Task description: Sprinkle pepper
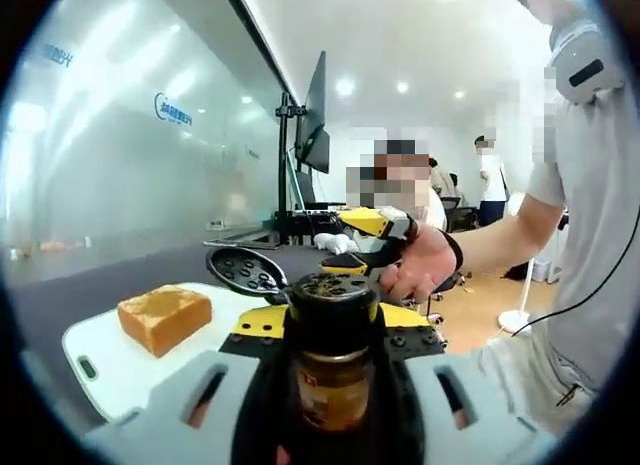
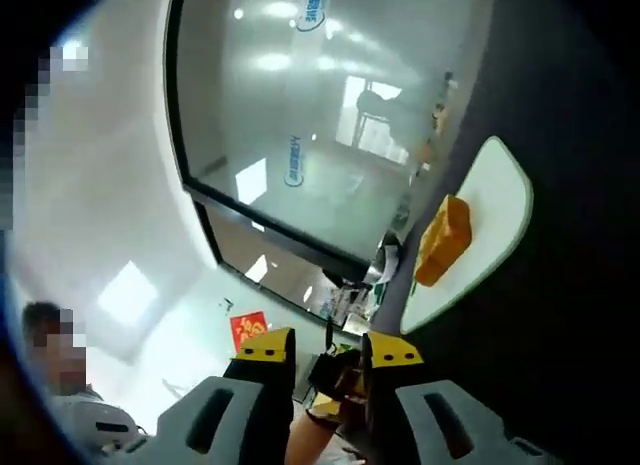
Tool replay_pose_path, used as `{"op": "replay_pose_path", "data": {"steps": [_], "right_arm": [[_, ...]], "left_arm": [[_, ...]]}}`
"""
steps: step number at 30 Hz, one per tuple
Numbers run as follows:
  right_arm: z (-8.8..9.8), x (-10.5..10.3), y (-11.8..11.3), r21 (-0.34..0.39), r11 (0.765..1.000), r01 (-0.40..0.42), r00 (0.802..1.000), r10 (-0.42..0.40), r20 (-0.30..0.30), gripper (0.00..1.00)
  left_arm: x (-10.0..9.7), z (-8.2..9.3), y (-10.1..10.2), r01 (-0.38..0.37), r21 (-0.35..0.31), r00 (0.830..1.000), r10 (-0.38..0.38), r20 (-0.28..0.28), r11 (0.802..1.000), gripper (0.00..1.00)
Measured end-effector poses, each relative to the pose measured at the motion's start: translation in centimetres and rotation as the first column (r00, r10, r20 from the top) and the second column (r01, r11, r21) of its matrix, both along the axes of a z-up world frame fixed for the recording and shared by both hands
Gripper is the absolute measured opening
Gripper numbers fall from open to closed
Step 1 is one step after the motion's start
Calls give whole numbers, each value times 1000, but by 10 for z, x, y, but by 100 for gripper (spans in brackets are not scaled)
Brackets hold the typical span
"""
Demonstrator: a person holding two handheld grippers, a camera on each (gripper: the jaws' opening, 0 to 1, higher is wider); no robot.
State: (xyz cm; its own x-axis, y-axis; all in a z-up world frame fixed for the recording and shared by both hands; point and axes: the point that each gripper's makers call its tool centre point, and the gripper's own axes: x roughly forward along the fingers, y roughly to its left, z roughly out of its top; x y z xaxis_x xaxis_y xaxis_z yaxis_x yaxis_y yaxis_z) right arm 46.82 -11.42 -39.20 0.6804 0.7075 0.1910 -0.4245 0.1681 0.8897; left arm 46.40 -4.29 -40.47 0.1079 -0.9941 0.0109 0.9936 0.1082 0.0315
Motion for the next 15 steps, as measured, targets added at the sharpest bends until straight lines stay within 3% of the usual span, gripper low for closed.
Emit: {"op": "replay_pose_path", "data": {"steps": [4, 10, 12, 15], "right_arm": [[1, -3, 2, 41, 999, -6, 1000, 6, -12, 23], [2, -7, 4, 53, 998, -23, 1000, 24, -17, 23], [-2, -6, 2, 56, 998, -22, 999, 23, -26, 23], [-2, -4, -1, 72, 997, -8, 999, 11, -37, 22]], "left_arm": [[7, 1, 3, -20, -28, 999, 19, -39, 999, 21], [7, 3, 4, -32, -7, 999, 32, -31, 999, 21], [12, 3, 4, -62, 14, 998, 62, 0, 998, 21], [13, 10, 4, -67, -2, 998, 67, -2, 998, 21]]}}
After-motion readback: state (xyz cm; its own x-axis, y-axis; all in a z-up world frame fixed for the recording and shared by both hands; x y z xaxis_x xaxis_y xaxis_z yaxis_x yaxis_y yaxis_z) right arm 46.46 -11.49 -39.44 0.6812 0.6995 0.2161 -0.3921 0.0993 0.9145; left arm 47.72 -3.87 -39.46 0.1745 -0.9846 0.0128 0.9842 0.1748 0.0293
